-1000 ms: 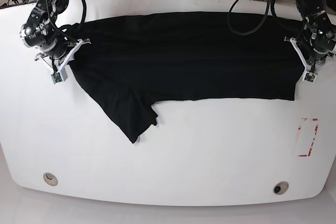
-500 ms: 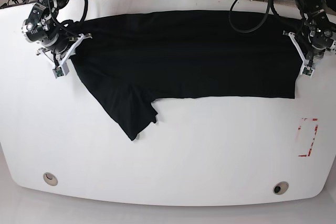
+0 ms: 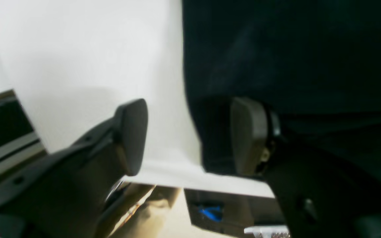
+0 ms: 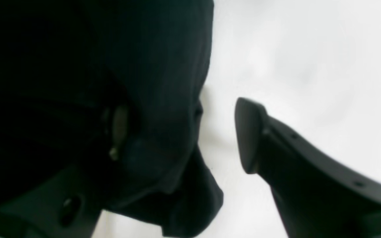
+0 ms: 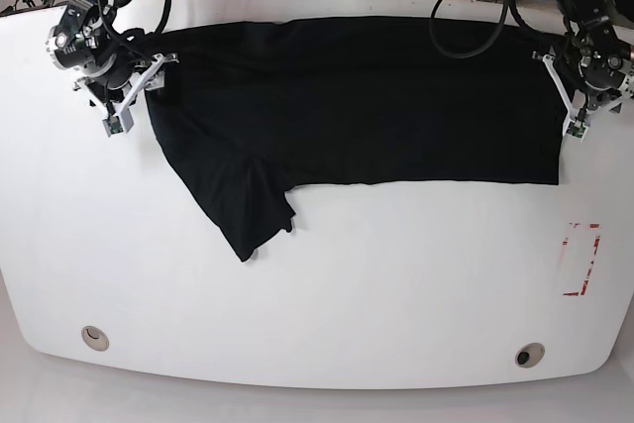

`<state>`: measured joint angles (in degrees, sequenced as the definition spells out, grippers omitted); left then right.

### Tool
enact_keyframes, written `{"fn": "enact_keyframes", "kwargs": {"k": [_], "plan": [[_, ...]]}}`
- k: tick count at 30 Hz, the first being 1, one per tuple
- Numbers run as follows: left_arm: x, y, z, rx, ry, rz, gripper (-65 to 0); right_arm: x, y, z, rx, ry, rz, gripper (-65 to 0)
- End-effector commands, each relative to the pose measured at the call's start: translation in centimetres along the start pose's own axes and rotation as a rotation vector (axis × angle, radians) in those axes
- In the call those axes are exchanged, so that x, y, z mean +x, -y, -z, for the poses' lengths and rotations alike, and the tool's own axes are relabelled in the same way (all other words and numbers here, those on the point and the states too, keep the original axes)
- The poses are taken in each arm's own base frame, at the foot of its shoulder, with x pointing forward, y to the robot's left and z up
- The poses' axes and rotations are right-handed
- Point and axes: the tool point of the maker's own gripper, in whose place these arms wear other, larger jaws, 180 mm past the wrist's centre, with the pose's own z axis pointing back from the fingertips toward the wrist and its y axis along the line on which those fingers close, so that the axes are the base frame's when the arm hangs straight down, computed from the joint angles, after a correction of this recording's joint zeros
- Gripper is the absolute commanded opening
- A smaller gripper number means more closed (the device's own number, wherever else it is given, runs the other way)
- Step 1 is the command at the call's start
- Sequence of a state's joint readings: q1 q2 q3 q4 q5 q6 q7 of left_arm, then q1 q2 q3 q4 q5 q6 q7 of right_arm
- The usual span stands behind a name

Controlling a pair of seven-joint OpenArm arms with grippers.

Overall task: Fold the T-shirt properly
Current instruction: 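Release the shirt edge and move both grippers toward the shirt's loose side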

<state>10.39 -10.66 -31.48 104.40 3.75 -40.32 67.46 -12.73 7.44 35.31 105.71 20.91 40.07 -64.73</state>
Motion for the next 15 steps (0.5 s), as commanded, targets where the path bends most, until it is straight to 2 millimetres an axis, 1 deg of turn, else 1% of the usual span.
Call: {"fn": "enact_keyframes", "kwargs": {"k": [1,3,6,10,15], "plan": [[1.8,-1.7,-1.3,0.057,0.056,0.001,-27.2,3.0,0.7,-1.7,-0.020,0.116,-0.016,-24.1],[3.1,-2.5,-2.3,0.090,0.089,0.000,-27.1,3.9,0.6,-2.4,-0.005,0.163,-0.001,-24.1],[4.2,-3.3,-3.3,0.121,0.111,-0.005,-26.9,4.8,0.5,-2.8,0.012,0.203,0.001,-24.1],[6.5,-4.5,-4.2,0.151,0.169,-0.025,-26.9,6.6,0.7,-3.0,0.010,0.245,-0.003,-24.1],[9.0,-5.8,-5.2,0.178,0.233,-0.051,-26.9,7.9,1.3,-2.9,-0.025,0.253,-0.024,-24.1]]}}
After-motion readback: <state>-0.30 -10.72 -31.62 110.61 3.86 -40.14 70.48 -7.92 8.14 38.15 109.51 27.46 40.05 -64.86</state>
